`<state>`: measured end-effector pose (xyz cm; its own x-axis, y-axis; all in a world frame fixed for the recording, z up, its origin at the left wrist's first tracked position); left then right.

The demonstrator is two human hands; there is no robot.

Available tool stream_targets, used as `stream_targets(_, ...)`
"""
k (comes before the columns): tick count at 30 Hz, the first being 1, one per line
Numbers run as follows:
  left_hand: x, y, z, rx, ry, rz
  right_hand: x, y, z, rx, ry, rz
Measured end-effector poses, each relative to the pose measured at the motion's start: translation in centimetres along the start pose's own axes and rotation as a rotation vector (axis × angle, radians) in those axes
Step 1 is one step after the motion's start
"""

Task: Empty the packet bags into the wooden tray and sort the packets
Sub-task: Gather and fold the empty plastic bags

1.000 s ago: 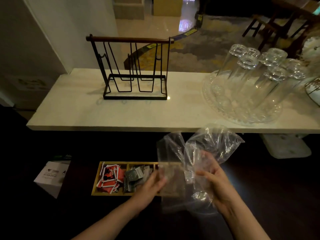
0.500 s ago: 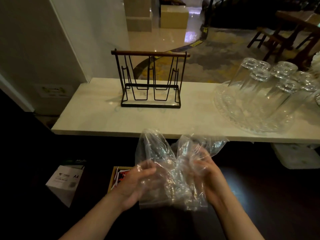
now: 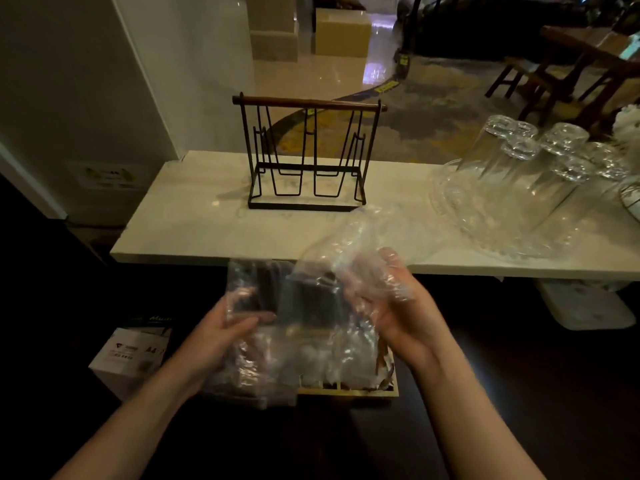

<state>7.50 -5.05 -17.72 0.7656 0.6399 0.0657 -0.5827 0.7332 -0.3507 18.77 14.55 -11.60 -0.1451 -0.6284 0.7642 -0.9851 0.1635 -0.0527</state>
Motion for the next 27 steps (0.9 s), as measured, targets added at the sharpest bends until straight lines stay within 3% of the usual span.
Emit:
stream_targets(2, 2.7, -0.4, -0.4, 0.004, -0.103, -0.078, 0.9, 0.4, 2.3, 0.068, -0.095, -0.013)
stream_targets(6, 5.7, -1.1, -0.8, -0.15, -0.486, -0.171, -1.3, 0.4, 4.2, 0.142, -0.6, 0.229)
stream_targets(10, 5.2, -1.6, -0.8, -0.149, -0.495, -0.194, -1.7, 0.0, 3.7, 0.088, -0.721, 0.28)
stream_targets(14, 4.1, -1.3, -0.7, -0.038, -0.232, -0.04, -1.5, -0.1, 4.8, 0.121, -0.69, 0.207)
stream_targets(19, 2.7, -1.8, -1.1, -0.014, -0.222, 0.065, -3.7, -2.4, 0.7, -0.086, -0.673, 0.452)
stream_targets(24, 4.2, -1.5, -1.7, 0.008, -0.317, -0.024, 1.7, -3.2, 2.5, 0.03, -0.307, 0.17)
stream_targets(27, 5.5, -1.5, -1.3, 0.024, -0.386, -0.097, 1.6, -2.6, 6.4, 0.188, -0.583, 0.187)
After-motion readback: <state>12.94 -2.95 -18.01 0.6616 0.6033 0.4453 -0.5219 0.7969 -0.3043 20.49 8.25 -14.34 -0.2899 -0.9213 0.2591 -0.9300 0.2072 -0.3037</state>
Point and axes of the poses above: each hand's wrist, its own y-axis towards the middle knuckle, its own x-axis out of the palm, z = x × y, the point moved 8 cm from there along y, towards the middle knuckle, and after that the axes turned 9 degrees about -z, right-handed, at the moved point
